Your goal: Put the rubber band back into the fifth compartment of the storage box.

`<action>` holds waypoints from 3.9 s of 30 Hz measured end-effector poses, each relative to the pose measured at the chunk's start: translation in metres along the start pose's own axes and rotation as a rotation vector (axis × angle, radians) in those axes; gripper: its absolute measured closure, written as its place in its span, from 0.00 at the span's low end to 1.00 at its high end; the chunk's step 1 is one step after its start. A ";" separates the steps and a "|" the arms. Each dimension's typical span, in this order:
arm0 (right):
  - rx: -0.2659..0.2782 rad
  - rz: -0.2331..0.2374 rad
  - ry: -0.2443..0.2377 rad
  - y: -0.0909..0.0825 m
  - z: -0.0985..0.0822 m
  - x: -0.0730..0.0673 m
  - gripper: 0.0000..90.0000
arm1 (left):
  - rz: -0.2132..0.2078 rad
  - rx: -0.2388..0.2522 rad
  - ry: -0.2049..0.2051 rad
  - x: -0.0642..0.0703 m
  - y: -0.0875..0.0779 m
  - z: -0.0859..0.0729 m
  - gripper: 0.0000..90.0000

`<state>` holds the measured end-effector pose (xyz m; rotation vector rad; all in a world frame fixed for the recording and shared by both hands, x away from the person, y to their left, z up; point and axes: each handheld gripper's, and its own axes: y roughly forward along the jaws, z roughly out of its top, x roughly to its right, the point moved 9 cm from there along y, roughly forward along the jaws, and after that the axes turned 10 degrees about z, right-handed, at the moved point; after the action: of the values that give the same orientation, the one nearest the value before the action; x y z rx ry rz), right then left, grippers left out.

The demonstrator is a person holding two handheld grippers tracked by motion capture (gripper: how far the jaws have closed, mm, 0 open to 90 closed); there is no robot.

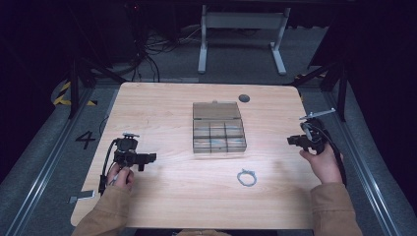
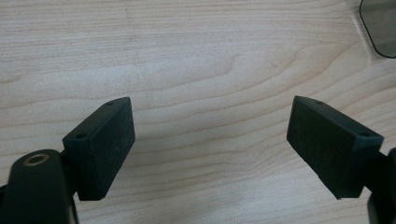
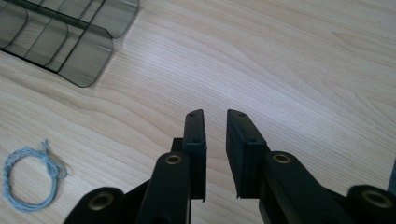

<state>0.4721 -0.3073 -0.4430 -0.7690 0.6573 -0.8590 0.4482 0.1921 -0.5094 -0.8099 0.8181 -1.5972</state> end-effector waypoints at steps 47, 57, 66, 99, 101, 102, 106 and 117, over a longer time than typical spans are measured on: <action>-0.109 0.167 -0.242 -0.001 -0.005 -0.107 0.68 | -0.001 0.006 0.043 0.015 0.005 0.011 0.18; -0.113 0.186 -0.275 0.013 -0.006 -0.113 0.66 | -0.003 0.005 0.041 0.016 0.006 0.012 0.18; -0.135 0.211 -0.300 0.039 -0.012 -0.117 0.67 | -0.006 0.001 0.042 0.016 0.007 0.012 0.18; -0.276 0.215 -0.383 0.089 -0.037 -0.127 0.73 | -0.009 -0.006 0.039 0.017 0.008 0.012 0.18; -0.281 0.211 -0.389 0.090 -0.038 -0.127 0.73 | -0.010 -0.006 0.040 0.017 0.008 0.012 0.18; -0.282 0.209 -0.390 0.090 -0.038 -0.127 0.74 | -0.010 -0.006 0.040 0.017 0.008 0.012 0.18; -0.289 0.208 -0.395 0.092 -0.039 -0.127 0.75 | -0.010 -0.006 0.041 0.018 0.008 0.012 0.18; -0.308 0.198 -0.418 0.094 -0.042 -0.128 0.84 | -0.012 -0.006 0.043 0.018 0.008 0.012 0.18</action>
<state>0.4154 -0.1727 -0.5169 -1.1030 0.4846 -0.3997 0.4599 0.1723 -0.5078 -0.7884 0.8508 -1.6288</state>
